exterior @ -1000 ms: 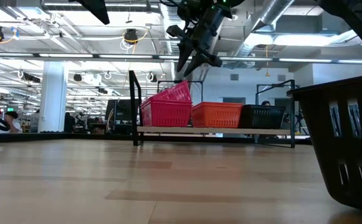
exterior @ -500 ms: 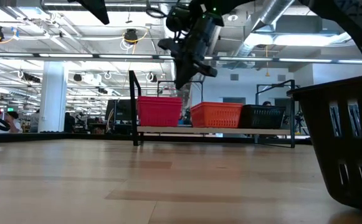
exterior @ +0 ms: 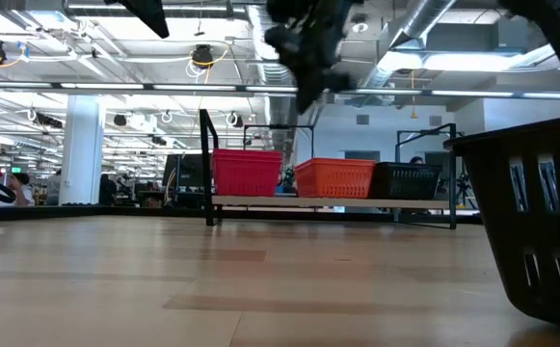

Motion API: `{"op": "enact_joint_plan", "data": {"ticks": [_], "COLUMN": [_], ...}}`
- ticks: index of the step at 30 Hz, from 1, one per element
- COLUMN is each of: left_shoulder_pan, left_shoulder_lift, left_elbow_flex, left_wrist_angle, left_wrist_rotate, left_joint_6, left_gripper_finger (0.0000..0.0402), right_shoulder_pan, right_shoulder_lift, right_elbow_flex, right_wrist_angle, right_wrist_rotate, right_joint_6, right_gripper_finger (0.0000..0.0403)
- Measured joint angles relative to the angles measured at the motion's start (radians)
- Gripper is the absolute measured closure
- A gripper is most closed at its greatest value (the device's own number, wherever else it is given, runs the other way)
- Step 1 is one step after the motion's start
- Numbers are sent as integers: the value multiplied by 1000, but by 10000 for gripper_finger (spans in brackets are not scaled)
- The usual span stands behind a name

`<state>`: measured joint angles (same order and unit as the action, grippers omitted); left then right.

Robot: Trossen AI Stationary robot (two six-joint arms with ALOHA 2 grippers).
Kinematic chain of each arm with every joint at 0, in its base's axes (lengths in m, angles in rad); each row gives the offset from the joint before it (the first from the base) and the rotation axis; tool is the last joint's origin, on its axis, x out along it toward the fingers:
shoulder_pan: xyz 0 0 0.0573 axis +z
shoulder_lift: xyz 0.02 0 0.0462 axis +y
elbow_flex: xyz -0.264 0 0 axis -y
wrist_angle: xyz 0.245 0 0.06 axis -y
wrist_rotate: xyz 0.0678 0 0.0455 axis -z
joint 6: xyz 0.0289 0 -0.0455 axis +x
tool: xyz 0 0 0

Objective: Stack baskets on shelf by color
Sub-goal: Stack the red bin into the red bin on the shelf, then stack the orange bin into the orange bin on the shelf

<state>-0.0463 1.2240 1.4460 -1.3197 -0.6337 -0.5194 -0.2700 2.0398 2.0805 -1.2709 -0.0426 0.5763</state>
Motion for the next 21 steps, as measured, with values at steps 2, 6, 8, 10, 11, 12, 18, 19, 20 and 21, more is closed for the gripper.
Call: {"op": "enact_joint_plan", "data": {"ticks": [2,6,8,10,11,12,18,19,20,21], "left_shoulder_pan": [0,0,0,0,0,0,0,0,0,0], "left_shoulder_lift": [0,0,0,0,0,0,0,0,0,0], "left_elbow_flex": [-7,-23,-31,-32,-32,-32,-32,-32,-32,-32], "left_wrist_angle": [2,1,0,0,1,2,2,2,2,2], "left_wrist_rotate": [-1,-1,-1,-1,-1,-1,-1,-1,-1,-1], "left_joint_6": [1,3,3,6,6,8,25,25,25,25], "left_gripper_finger": [401,401,401,401,401,401,401,401,401,401], "right_shoulder_pan": [44,167,234,298,329,360,532,558,584,610], "right_shoulder_lift": [-35,-101,-132,-165,-175,-185,-204,-203,-202,-203], "right_elbow_flex": [0,0,-9,-18,-17,-17,-25,-25,-27,-36], "right_wrist_angle": [-115,-298,-297,-288,-294,-301,-301,-300,-300,-295], "right_wrist_rotate": [28,112,125,124,124,123,105,97,92,91], "right_joint_6": [33,155,207,246,269,293,331,325,320,318], "right_gripper_finger": [387,392,392,390,388,386,380,380,381,382]}}
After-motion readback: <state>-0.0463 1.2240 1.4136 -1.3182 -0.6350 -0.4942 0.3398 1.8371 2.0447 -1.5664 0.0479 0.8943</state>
